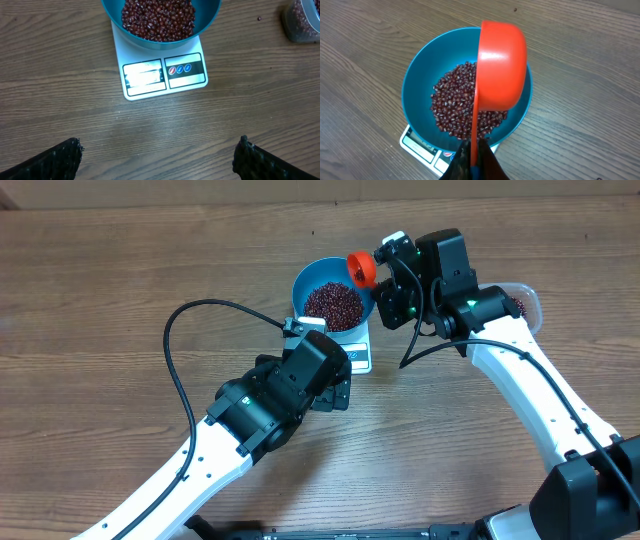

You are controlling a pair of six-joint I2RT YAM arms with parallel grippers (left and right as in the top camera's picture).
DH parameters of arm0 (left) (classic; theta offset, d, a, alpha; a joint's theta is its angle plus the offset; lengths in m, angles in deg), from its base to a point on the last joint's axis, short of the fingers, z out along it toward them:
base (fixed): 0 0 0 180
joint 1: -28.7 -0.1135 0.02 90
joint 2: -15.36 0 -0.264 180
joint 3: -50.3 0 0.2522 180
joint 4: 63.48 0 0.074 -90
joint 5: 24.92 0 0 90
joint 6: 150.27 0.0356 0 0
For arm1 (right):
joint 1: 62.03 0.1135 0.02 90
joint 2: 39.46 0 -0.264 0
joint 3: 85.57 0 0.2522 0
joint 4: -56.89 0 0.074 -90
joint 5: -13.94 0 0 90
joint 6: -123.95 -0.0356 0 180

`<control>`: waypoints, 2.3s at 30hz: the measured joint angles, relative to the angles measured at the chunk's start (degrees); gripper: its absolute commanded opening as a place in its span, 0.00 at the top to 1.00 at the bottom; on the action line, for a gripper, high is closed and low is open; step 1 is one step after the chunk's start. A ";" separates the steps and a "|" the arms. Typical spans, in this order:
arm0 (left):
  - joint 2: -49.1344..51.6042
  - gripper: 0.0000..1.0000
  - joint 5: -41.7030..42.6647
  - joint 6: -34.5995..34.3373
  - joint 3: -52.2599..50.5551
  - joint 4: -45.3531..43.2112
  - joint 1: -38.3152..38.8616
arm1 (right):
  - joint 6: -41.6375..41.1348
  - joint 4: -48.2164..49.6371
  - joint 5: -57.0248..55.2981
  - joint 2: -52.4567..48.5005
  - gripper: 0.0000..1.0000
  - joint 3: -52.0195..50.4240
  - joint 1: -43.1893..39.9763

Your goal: Scoop item into bowl and weigh 150g on scale

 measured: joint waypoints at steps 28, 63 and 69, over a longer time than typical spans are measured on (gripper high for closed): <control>0.00 0.00 0.00 0.00 -0.02 0.00 0.00 | -0.59 -1.29 0.17 0.00 0.96 -0.02 -0.11; 0.00 0.01 0.00 0.00 -0.02 0.00 0.00 | 0.00 -0.87 3.26 0.00 0.96 -0.02 -1.60; 0.00 0.00 0.00 0.00 -0.02 0.00 0.00 | 0.44 -0.44 5.53 0.00 0.96 -0.02 -1.60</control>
